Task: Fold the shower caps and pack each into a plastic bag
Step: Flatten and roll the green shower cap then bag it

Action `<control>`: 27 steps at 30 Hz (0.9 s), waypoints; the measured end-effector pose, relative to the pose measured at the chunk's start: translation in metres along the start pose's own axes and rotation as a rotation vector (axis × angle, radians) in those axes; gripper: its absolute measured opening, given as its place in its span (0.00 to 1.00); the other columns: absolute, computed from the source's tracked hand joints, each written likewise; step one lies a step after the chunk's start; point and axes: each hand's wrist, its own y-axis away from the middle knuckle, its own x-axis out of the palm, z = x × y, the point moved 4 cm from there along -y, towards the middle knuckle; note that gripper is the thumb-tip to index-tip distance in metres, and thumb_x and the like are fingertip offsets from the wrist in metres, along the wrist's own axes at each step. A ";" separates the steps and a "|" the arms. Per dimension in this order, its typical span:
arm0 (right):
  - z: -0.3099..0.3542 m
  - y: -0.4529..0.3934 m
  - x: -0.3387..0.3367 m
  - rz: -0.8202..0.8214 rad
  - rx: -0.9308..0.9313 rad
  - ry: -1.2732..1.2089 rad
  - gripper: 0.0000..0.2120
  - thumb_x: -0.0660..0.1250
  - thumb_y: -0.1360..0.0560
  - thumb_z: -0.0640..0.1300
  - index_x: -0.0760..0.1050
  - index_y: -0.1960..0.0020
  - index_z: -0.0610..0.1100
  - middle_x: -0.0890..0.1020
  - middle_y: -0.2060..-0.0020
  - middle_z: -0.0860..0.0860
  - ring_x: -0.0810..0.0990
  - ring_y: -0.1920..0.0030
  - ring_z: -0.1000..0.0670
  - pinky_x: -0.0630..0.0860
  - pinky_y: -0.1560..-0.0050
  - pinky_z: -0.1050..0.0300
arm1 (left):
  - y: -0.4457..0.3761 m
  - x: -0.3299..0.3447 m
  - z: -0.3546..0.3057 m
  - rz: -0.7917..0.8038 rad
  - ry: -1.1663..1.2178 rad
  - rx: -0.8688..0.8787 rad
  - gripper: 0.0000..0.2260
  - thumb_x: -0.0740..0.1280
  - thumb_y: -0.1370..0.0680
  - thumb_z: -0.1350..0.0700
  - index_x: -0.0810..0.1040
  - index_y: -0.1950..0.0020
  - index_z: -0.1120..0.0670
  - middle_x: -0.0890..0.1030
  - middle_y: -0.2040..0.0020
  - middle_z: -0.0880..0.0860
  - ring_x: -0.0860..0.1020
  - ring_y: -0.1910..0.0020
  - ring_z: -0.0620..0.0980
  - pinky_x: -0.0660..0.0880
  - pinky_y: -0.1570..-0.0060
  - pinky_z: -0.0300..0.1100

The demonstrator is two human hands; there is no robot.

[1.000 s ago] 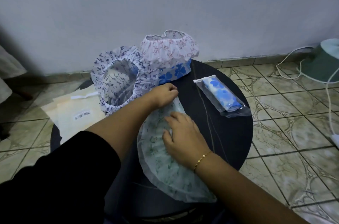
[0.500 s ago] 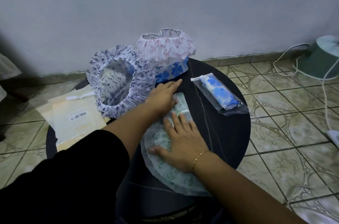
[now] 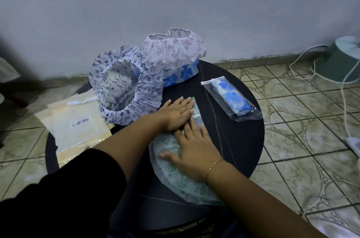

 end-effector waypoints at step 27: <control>-0.022 0.053 -0.004 -0.013 -0.044 0.122 0.46 0.33 0.35 0.73 0.36 0.24 0.50 0.39 0.24 0.53 0.33 0.27 0.57 0.34 0.26 0.50 | 0.085 0.047 -0.006 -0.231 -0.124 -0.148 0.25 0.44 0.18 0.41 0.43 0.22 0.45 0.40 0.21 0.50 0.38 0.23 0.49 0.38 0.27 0.47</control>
